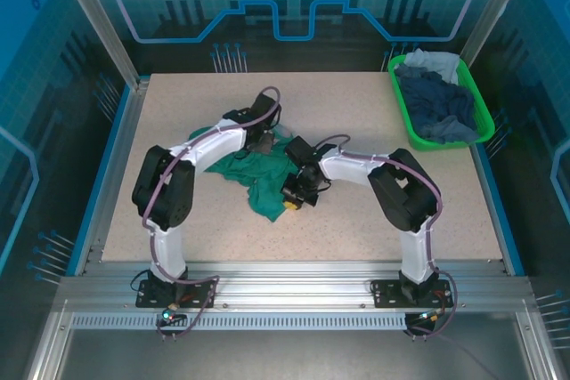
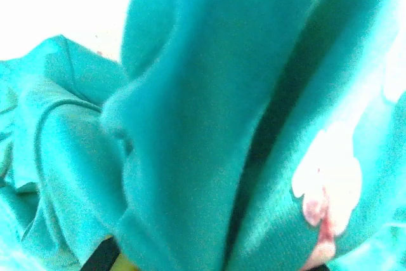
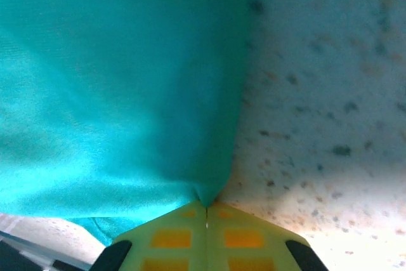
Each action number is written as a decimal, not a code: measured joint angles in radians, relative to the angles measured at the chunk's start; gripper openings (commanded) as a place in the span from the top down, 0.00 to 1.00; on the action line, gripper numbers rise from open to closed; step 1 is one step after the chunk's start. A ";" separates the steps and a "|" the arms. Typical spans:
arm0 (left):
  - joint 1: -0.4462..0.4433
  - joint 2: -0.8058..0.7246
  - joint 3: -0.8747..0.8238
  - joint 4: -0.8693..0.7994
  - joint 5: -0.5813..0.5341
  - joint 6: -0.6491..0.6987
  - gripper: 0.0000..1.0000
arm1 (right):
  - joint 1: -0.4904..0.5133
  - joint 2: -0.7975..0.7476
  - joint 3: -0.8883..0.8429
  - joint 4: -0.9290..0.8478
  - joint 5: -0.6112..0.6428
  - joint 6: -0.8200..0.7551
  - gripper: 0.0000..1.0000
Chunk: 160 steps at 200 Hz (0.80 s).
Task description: Fold and stack the t-shirts
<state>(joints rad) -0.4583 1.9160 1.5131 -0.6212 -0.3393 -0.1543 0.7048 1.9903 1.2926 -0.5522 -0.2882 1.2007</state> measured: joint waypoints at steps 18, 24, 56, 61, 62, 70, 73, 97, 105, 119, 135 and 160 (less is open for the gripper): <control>0.006 -0.039 0.055 -0.025 0.040 -0.033 1.00 | -0.011 -0.004 0.018 -0.003 0.063 -0.020 1.00; 0.010 -0.048 0.076 -0.034 0.056 -0.044 1.00 | -0.019 -0.011 0.024 -0.011 0.088 -0.033 1.00; 0.023 -0.085 0.192 -0.097 0.145 -0.095 1.00 | -0.095 -0.116 0.053 -0.080 0.201 -0.114 1.00; 0.025 -0.089 0.209 -0.109 0.160 -0.104 1.00 | -0.111 -0.137 0.059 -0.092 0.216 -0.129 1.00; 0.026 -0.089 0.212 -0.110 0.163 -0.105 1.00 | -0.116 -0.144 0.061 -0.093 0.219 -0.131 1.00; 0.030 -0.092 0.240 -0.132 0.188 -0.115 1.00 | -0.145 -0.181 0.072 -0.112 0.242 -0.154 1.00; 0.031 -0.093 0.254 -0.143 0.199 -0.119 1.00 | -0.158 -0.196 0.078 -0.119 0.253 -0.166 1.00; 0.036 -0.094 0.341 -0.201 0.272 -0.157 1.00 | -0.246 -0.300 0.127 -0.173 0.316 -0.242 1.00; 0.037 -0.096 0.366 -0.216 0.300 -0.168 1.00 | -0.270 -0.332 0.149 -0.193 0.341 -0.274 1.00; 0.037 -0.111 0.386 -0.229 0.355 -0.195 1.00 | -0.300 -0.379 0.193 -0.235 0.381 -0.332 1.00; 0.037 -0.145 0.387 -0.243 0.424 -0.226 1.00 | -0.316 -0.433 0.236 -0.262 0.422 -0.390 1.00; 0.034 -0.246 0.338 -0.206 0.558 -0.284 1.00 | -0.325 -0.545 0.274 -0.283 0.488 -0.472 1.00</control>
<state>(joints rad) -0.4248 1.6695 1.8507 -0.8276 0.2192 -0.4381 0.3798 1.4452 1.5665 -0.8352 0.1997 0.7292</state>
